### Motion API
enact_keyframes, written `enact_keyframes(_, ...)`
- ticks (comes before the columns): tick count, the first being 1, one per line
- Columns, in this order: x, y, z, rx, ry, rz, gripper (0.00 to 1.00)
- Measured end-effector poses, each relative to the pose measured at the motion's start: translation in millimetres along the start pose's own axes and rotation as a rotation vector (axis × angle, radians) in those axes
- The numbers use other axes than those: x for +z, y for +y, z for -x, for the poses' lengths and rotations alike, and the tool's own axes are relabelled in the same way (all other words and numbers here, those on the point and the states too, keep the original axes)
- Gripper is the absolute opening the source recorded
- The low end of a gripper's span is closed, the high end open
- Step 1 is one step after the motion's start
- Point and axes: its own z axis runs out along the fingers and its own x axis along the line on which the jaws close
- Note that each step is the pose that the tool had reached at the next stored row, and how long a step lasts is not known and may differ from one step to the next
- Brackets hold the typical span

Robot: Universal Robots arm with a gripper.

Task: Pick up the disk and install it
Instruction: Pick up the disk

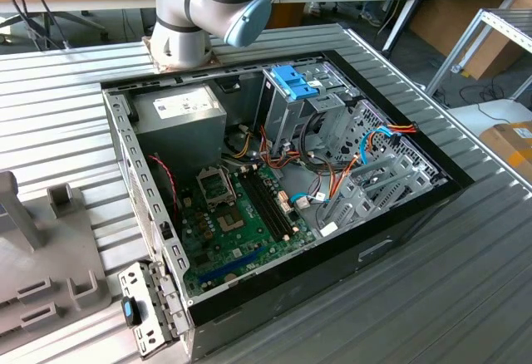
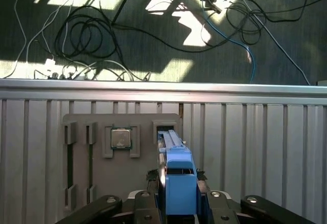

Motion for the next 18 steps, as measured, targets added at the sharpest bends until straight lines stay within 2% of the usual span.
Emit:
enact_keyframes(6, -1.8, 0.0, 0.0, 0.000, 0.0001, 0.0002, 0.36)
enact_keyframes(11, -14.0, 0.4, 0.4, 0.000, 0.0000, 0.0000, 0.36)
enact_keyframes(16, -31.0, 0.8, 0.8, 0.000, 0.0000, 0.0001, 0.36)
enact_keyframes(18, -34.8, 0.9, 0.9, 0.000, -0.0001, 0.0000, 0.36)
